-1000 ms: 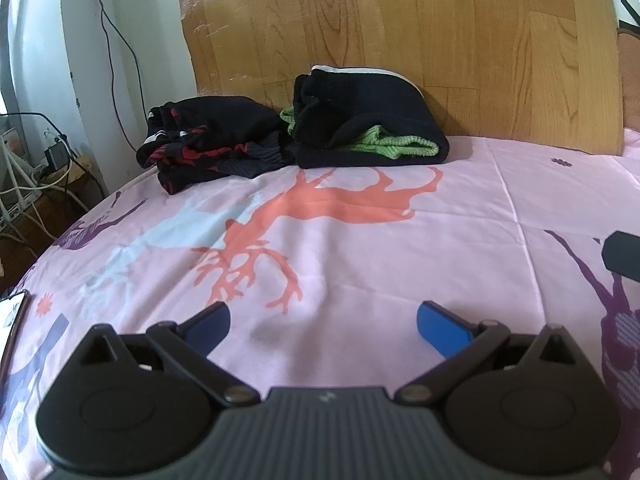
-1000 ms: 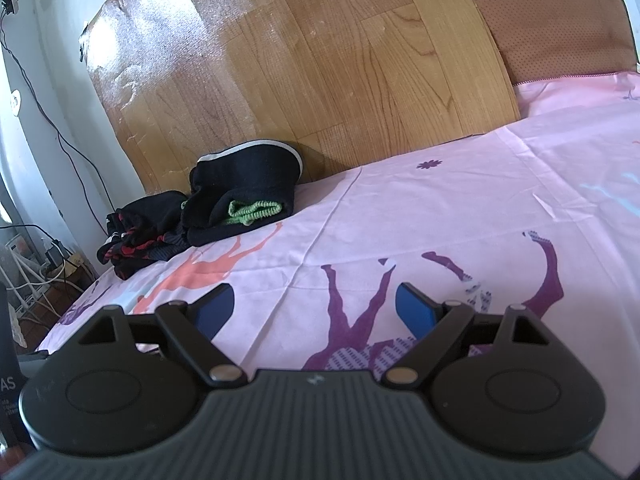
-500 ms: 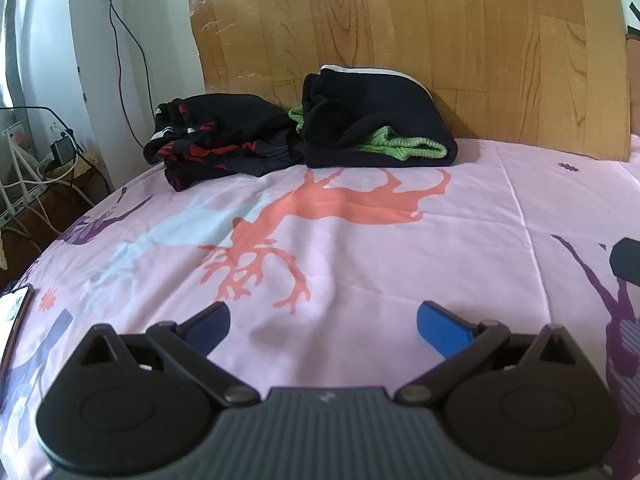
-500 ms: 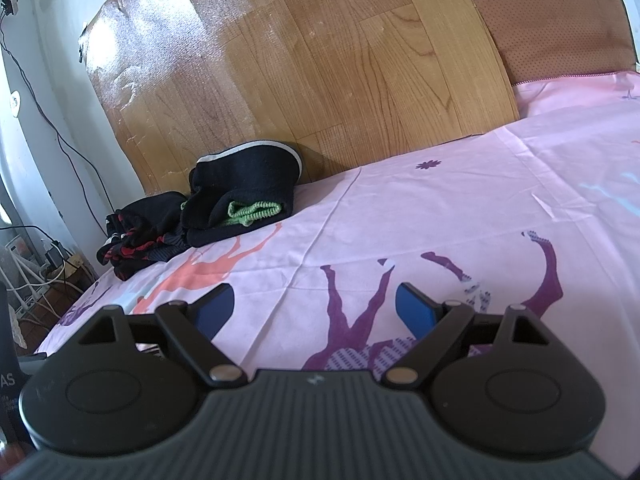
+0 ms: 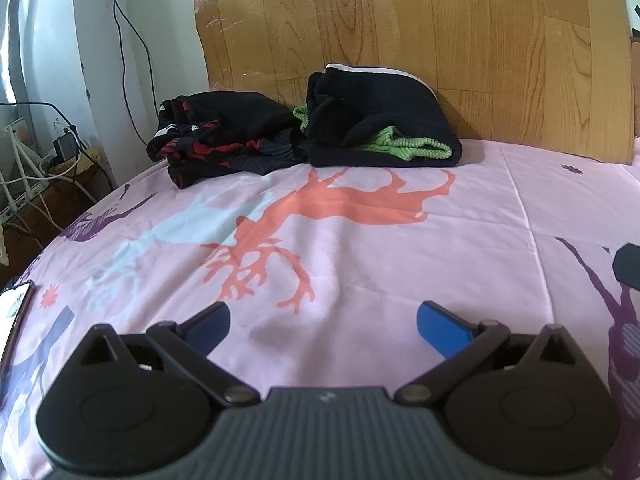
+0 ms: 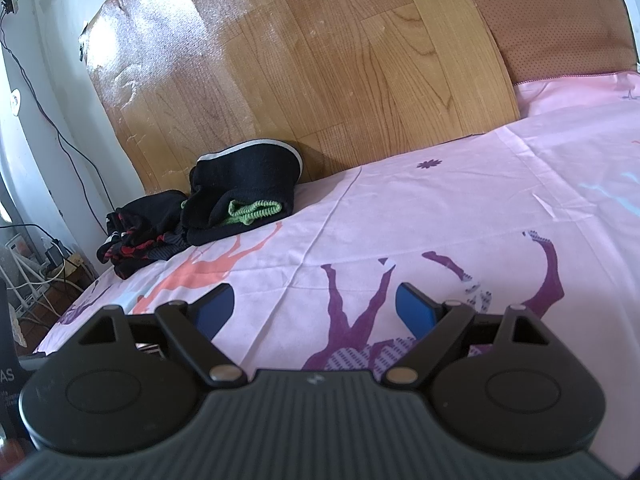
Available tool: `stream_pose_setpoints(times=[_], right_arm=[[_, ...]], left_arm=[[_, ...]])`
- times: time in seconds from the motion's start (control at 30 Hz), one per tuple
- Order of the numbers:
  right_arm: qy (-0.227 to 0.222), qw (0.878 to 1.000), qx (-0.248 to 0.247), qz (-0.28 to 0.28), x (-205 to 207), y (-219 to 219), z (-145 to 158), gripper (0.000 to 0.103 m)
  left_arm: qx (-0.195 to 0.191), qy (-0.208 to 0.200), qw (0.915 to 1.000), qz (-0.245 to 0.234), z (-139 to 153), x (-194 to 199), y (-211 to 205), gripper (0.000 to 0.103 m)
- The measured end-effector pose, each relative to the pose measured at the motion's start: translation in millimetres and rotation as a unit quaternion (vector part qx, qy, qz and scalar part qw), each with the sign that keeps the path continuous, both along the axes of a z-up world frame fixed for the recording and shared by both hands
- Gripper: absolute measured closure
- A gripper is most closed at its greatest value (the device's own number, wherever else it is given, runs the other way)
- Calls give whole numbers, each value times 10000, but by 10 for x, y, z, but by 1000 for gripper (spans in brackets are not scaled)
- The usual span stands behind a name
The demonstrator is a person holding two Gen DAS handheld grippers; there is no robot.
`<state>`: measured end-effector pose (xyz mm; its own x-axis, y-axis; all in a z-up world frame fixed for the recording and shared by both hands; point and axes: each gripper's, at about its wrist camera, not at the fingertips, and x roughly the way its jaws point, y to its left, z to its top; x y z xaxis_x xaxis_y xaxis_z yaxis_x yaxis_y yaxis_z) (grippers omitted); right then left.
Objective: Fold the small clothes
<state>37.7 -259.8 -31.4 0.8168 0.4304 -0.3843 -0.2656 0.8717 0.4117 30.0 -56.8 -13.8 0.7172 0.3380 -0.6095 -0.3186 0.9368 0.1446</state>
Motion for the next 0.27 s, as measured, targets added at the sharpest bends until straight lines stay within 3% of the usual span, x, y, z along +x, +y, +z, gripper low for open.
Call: stream_pose_setpoints(times=[0.27], right_arm=[[4, 10000, -14, 0, -6, -1, -1, 13]], left_arm=[[-59, -112, 9999, -103, 16, -12, 16, 0]])
